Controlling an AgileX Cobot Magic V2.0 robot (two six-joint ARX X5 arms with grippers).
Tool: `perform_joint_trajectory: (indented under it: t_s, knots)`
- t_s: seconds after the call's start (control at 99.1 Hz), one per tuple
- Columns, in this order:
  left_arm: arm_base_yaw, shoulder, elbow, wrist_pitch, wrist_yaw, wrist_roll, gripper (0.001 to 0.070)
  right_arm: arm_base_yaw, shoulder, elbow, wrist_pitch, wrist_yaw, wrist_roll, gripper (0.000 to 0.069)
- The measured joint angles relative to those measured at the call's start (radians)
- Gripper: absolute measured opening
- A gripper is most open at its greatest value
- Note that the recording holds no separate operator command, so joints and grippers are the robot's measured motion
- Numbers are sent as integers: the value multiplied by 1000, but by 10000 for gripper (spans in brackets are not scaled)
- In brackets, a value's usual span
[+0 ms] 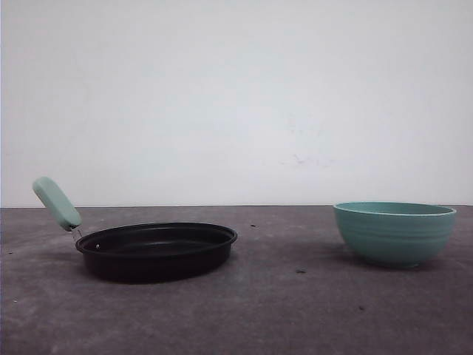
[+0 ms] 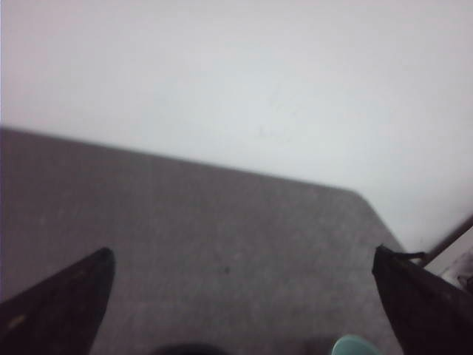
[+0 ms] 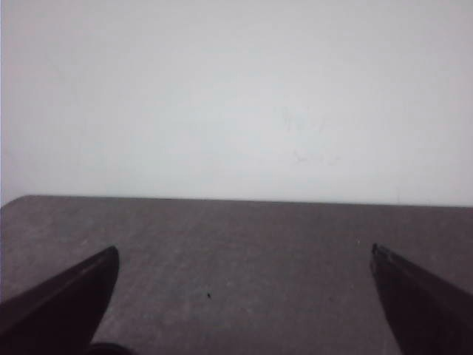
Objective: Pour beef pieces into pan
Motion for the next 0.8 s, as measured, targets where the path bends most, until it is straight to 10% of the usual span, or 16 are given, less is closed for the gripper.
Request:
perform_joint_trajectory:
  t_s: [0.393, 0.797]
  knots:
    - [-1, 193, -454, 225, 31, -197, 694, 0, -6, 0, -83, 0, 0, 682]
    - [-19, 555, -467, 498, 109, -339, 694, 0, -23, 0, -155, 0, 0, 682]
